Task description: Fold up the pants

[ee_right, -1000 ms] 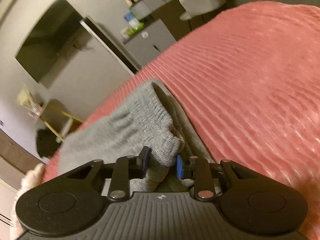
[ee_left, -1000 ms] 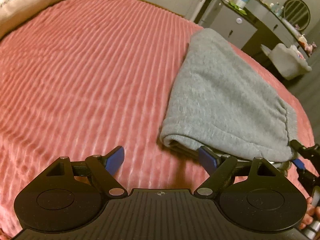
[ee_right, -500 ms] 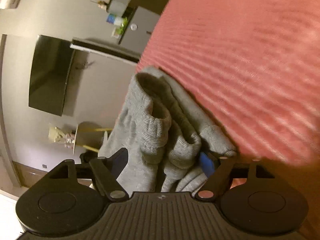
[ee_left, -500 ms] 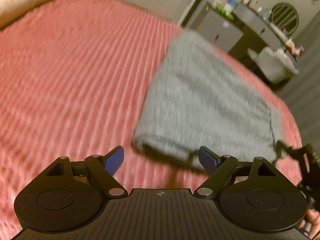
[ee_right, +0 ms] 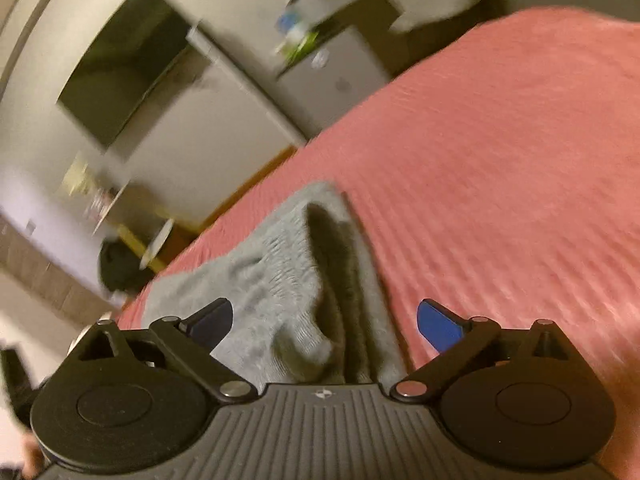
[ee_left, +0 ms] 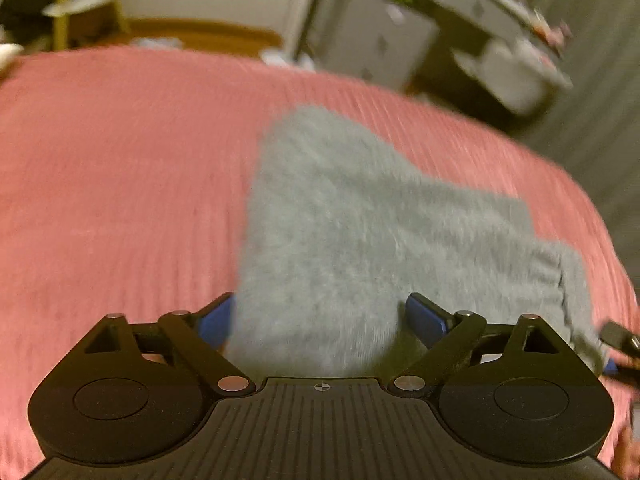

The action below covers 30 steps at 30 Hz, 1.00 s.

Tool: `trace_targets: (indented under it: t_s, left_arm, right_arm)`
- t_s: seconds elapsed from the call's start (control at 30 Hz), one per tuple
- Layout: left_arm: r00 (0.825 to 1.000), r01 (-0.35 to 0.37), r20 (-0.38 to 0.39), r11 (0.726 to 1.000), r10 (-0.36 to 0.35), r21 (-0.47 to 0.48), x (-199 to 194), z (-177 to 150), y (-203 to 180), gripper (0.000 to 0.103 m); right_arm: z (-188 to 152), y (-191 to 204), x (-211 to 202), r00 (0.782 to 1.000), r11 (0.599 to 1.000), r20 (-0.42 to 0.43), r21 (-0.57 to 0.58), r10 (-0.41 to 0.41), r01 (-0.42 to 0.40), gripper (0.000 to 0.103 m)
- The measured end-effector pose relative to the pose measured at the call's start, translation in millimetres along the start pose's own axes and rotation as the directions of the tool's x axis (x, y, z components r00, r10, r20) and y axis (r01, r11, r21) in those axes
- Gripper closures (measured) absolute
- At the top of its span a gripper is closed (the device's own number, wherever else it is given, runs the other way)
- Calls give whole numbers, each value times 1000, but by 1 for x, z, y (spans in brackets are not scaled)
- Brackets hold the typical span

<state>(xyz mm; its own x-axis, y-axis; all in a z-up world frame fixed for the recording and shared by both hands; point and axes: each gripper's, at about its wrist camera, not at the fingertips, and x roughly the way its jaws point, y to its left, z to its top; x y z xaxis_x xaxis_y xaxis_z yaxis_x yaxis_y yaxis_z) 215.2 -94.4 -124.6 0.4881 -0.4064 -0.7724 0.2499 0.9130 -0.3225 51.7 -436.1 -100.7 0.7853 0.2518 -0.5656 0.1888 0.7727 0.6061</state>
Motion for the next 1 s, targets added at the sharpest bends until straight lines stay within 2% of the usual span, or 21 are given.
trace_targets:
  t_s: [0.07,0.13,0.23,0.27,0.37,0.4,0.43,0.47,0.5,0.53,0.57,0.6,0.63,0.67,0.73,0.8,0.87,0.9,0.93,0.97,1.0]
  left_arm:
    - [998,16,-61,999,-13,48,16,2,1,8]
    - [998,41,-60,998,-38,51,26,2,3,7]
    - [997,75,-4,997,-75,-26,30,5,10,25]
    - [996,89,23,995,-88,-53,29,6,12,37]
    - [988,129,104,986,-118,-102,16,0,19,58]
    - [982,151,134,981,-135,-119,10,-6,22,59]
    - [978,162,152,978,-141,-133,6,-11,26,58]
    - [979,154,158,977,-130,-147,6,-17,28,50]
    - [984,112,153,983,-89,-144,8,-23,27,39]
    - [986,76,155,990,-57,-121,9,-22,26,35]
    - [987,27,160,996,-13,-86,6,-23,20,29]
    - [984,-17,176,998,26,-55,-3,-22,13,30]
    - [978,-43,203,999,49,-32,-11,-21,8,31]
    - [963,-82,258,997,78,4,-25,-20,0,31]
    - [927,-146,354,988,120,48,-43,-17,-16,30]
    - [920,-117,385,990,79,77,-49,-13,-33,25]
    - [927,-80,374,990,32,112,-42,-11,-51,20]
    - [929,-96,369,986,40,136,-34,-12,-59,18]
    - [933,-123,355,980,60,157,-25,-13,-63,16]
    - [939,-172,327,968,105,184,-9,-13,-66,15]
    - [940,-221,304,953,152,207,5,-10,-63,19]
  right_arm:
    - [12,-6,31,995,999,-99,-24,-23,21,4]
    - [20,-15,59,986,999,-167,-31,-31,26,4]
    - [30,-11,75,990,999,-139,-47,11,-17,8]
    - [31,-6,81,989,998,-145,-63,11,-21,30]
    - [34,17,86,990,989,-132,-144,-54,35,42]
    - [36,26,81,992,981,-107,-191,-61,39,45]
    - [36,29,75,996,976,-80,-215,-47,29,46]
    - [36,29,70,998,973,-55,-231,-28,15,46]
    - [35,26,70,999,969,-43,-247,-26,15,43]
    - [32,22,74,997,966,-47,-254,-54,40,41]
    - [28,17,79,994,962,-55,-260,-99,81,24]
    - [25,14,81,989,961,-54,-250,-139,121,10]
    - [25,11,77,989,966,-48,-226,-140,126,10]
    - [25,10,65,988,967,-35,-214,-149,139,10]
    - [19,22,45,981,949,50,-251,-186,193,10]
    - [3,46,25,956,916,219,-306,-196,258,12]
    - [-14,66,14,923,882,342,-362,-175,301,14]
    - [-22,72,12,916,875,374,-382,-148,297,21]
    - [-29,79,16,921,872,376,-412,-100,263,26]
    - [-33,81,22,936,867,346,-444,-66,225,37]
    - [-39,84,36,952,845,295,-487,-78,220,48]
